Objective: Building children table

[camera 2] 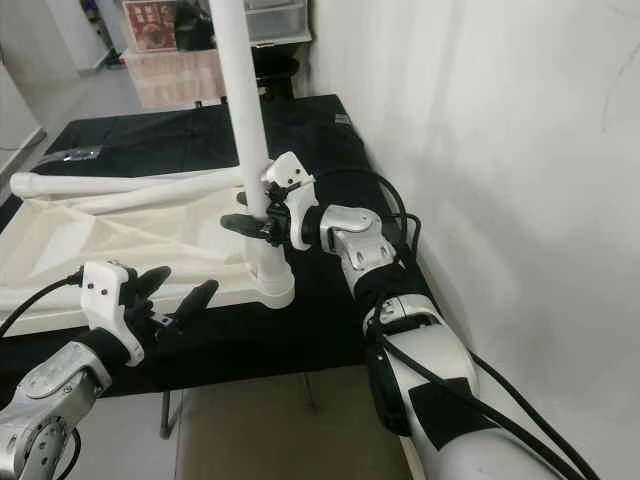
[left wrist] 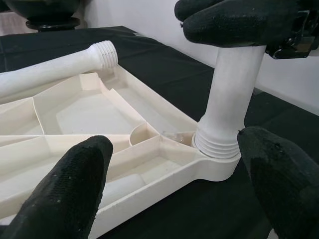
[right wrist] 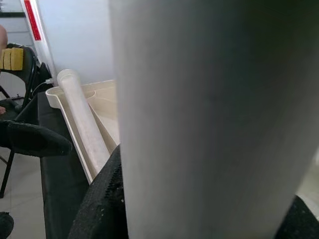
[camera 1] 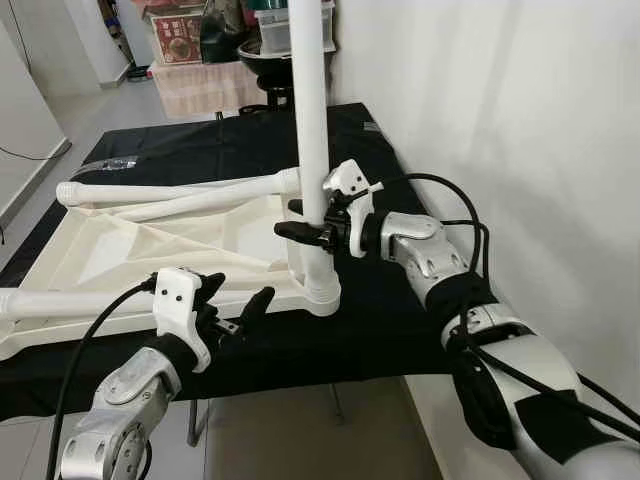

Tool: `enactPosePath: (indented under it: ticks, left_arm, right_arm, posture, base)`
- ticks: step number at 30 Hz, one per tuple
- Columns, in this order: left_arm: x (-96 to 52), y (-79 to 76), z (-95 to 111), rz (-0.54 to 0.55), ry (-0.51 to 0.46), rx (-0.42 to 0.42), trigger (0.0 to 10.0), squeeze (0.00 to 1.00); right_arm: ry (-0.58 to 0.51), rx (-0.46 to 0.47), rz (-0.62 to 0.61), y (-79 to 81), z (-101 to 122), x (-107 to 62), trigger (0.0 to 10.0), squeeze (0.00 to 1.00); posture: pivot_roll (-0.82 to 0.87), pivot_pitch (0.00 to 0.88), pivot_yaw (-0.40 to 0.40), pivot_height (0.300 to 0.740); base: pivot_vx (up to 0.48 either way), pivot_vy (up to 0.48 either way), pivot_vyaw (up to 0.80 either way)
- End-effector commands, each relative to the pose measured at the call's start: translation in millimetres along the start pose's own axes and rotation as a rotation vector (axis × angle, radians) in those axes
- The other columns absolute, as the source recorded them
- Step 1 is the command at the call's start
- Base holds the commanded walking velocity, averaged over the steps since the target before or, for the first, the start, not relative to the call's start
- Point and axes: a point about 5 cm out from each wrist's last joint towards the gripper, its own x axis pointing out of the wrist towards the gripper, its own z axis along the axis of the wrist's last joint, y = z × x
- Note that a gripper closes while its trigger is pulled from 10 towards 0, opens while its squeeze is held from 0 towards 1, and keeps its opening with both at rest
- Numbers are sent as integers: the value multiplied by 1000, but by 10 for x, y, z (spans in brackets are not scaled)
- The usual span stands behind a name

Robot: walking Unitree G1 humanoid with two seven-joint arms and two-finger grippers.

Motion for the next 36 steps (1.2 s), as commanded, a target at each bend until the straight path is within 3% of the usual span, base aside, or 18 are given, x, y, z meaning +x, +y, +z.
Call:
enactPosePath:
  ticks: [1,9,10,11,12,13,14,15,16,23,24,25,27,28,35,36]
  left_arm:
    - [-34,61,-25,20,23,10,10000,0]
    - [-34,64,-22,17,21,4,10000,0]
    - [-34,60,-24,17,20,3,10000,0]
    - [-30,60,-15,20,15,4,10000,0]
    - [-30,60,-15,20,15,4,10000,0]
    - [-26,60,-3,21,12,4,10000,0]
    - [-26,60,-3,21,12,4,10000,0]
    - [-22,67,-4,21,9,1,10000,0]
    - [-7,71,-9,18,14,5,10000,0]
    - [49,80,1,2,11,-7,10000,0]
    - [49,87,6,14,4,-9,10000,0]
    - [45,94,11,31,-2,-6,10000,0]
    - [41,101,13,43,-7,-3,10000,0]
    - [40,103,14,44,-6,2,10000,0]
    - [33,99,15,20,0,-8,10000,0]
    - [34,97,19,21,-2,-8,10000,0]
  right_arm:
    - [63,-19,51,66,-65,60,0,0]
    - [126,1,-31,22,-209,10,0,0]
    - [189,20,-161,-19,-319,-10,0,0]
    - [215,61,-373,94,-555,32,0,0]
    - [215,61,-373,94,-555,32,0,0]
    - [231,93,-529,187,-695,25,0,0]
    - [231,93,-529,187,-695,25,0,0]
    - [193,133,-605,307,-731,71,0,0]
    - [163,140,-641,327,-704,105,0,0]
    - [181,117,-571,311,-685,204,0,0]
    - [187,117,-567,292,-674,207,10000,0]
    - [172,120,-548,270,-633,209,10000,914]
    - [159,122,-536,258,-602,209,10000,914]
    - [139,121,-506,263,-548,211,10000,1000]
    - [-3,50,-198,247,-213,225,10000,961]
    - [-6,36,-137,231,-182,212,10000,0]
  posture:
    - [7,12,50,740]
    - [-4,23,34,740]
    - [-9,25,18,740]
    - [-21,32,12,740]
    - [-21,32,12,740]
    - [-17,40,14,740]
    - [-17,40,14,740]
    - [-33,53,58,740]
    - [-57,22,78,740]
    - [-44,31,57,740]
    - [-42,27,58,740]
    - [-40,28,58,740]
    - [-32,25,57,740]
    - [-29,24,58,740]
    - [-30,29,73,740]
    - [-22,34,68,740]
  base:
    - [0,0,0]
    - [0,0,0]
    - [0,0,0]
    - [0,0,0]
    - [0,0,0]
    - [0,0,0]
    - [0,0,0]
    - [0,0,0]
    - [0,0,0]
    - [0,0,0]
    - [0,0,0]
    - [0,0,0]
    - [0,0,0]
    - [0,0,0]
    - [0,0,0]
    - [0,0,0]
